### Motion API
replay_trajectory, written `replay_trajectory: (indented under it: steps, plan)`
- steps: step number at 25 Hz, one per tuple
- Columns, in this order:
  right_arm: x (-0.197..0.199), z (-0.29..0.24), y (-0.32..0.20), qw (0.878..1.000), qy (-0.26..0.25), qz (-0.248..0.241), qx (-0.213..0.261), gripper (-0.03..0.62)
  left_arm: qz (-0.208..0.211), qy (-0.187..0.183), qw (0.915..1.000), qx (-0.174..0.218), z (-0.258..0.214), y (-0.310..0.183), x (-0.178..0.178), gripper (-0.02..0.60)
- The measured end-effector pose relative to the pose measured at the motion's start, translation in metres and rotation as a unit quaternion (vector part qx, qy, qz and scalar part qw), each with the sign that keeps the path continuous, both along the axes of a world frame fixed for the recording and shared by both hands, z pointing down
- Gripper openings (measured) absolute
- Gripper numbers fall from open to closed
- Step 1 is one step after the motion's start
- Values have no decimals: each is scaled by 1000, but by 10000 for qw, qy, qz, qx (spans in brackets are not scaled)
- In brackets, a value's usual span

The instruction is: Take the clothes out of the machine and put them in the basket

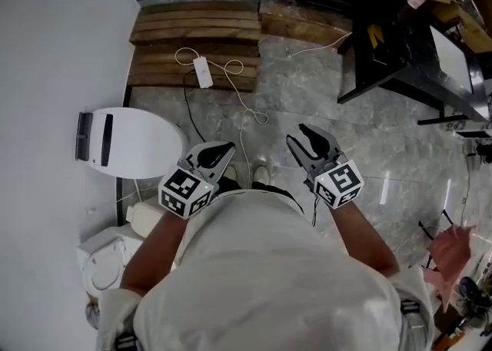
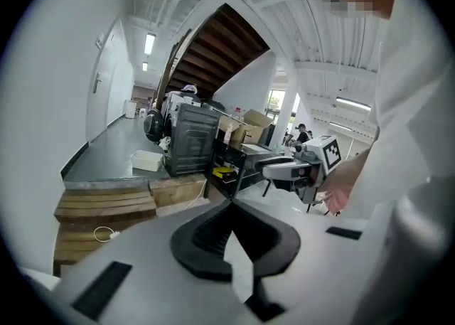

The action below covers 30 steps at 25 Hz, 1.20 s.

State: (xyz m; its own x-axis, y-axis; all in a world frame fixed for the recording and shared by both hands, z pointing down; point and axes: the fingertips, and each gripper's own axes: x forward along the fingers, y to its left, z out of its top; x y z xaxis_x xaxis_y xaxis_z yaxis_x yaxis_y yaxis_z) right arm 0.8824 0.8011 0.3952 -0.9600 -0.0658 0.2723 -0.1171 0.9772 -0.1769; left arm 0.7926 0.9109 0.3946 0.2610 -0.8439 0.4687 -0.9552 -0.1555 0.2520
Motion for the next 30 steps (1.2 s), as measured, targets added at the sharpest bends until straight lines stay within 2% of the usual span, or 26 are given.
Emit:
replay_trajectory:
  steps: [7,11,14,19,26,30]
  plan:
    - [1,18,-53,9971,-229,648,-328,261,-251,98,9996,-57,1,-10,20,-3]
    - [-18,26,-71,9949,-212,691,-705,264,-252,183,9995,-72,1,-20,8,-3]
    - [-39,28,-84,9954,-145,698,-637,264,-225,225,9995,-14,4,-33,-13,-3]
    - [-91,34,-98,9959,79,688,-590,264,-209,257,9993,171,8,-53,-72,-3]
    - [-218,18,-123,9964,222,649,-504,262,-276,526,9979,259,7,-72,-196,-3]
    - [-282,19,-123,9970,292,537,-465,262,-119,477,9985,237,14,-80,-252,-4]
